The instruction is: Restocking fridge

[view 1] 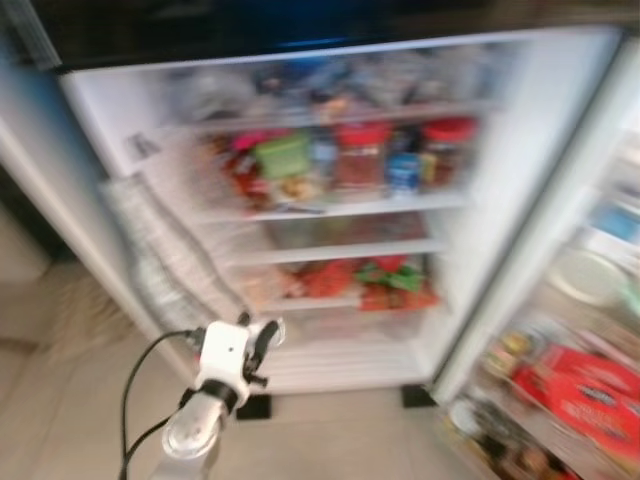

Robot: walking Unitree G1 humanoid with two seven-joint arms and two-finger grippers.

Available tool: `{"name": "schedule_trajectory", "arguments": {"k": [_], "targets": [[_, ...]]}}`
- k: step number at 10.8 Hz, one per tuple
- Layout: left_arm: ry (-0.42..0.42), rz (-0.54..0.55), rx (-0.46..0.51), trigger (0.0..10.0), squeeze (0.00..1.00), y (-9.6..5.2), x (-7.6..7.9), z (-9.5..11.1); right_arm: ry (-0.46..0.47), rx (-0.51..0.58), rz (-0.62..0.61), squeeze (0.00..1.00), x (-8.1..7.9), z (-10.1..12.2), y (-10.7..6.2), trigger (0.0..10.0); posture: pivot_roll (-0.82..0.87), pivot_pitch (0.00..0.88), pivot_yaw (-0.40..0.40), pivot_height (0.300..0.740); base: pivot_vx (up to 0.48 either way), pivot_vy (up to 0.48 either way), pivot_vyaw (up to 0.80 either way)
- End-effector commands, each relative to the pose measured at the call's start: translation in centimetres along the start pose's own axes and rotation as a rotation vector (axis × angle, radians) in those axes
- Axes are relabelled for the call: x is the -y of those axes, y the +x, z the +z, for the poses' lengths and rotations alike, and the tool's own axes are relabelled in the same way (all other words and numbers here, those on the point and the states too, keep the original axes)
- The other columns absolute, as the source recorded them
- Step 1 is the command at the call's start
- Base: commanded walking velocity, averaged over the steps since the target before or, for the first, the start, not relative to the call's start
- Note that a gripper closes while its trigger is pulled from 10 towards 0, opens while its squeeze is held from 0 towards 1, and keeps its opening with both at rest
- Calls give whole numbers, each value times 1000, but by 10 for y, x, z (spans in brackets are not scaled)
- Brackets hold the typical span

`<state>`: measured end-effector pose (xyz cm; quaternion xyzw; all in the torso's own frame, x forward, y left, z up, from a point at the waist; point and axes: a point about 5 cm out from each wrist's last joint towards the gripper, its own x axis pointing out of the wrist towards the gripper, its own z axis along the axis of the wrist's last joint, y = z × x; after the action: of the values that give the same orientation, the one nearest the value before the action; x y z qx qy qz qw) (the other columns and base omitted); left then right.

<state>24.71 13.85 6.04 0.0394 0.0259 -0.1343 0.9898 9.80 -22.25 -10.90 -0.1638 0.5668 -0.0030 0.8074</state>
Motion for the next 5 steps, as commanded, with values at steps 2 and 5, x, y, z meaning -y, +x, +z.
{"name": "schedule_trajectory", "arguments": {"k": [2,5], "targets": [[-4,-2,-14,10000,0,-2,2,-1,-45,-22,48,0,-13,-6,-1,10000,-122,33,54,740,0,0,0],[-16,0,-21,10000,0,-5,1,-1,-38,-25,39,0,-11,-8,-1,10000,-120,50,54,740,0,0,0]]}}
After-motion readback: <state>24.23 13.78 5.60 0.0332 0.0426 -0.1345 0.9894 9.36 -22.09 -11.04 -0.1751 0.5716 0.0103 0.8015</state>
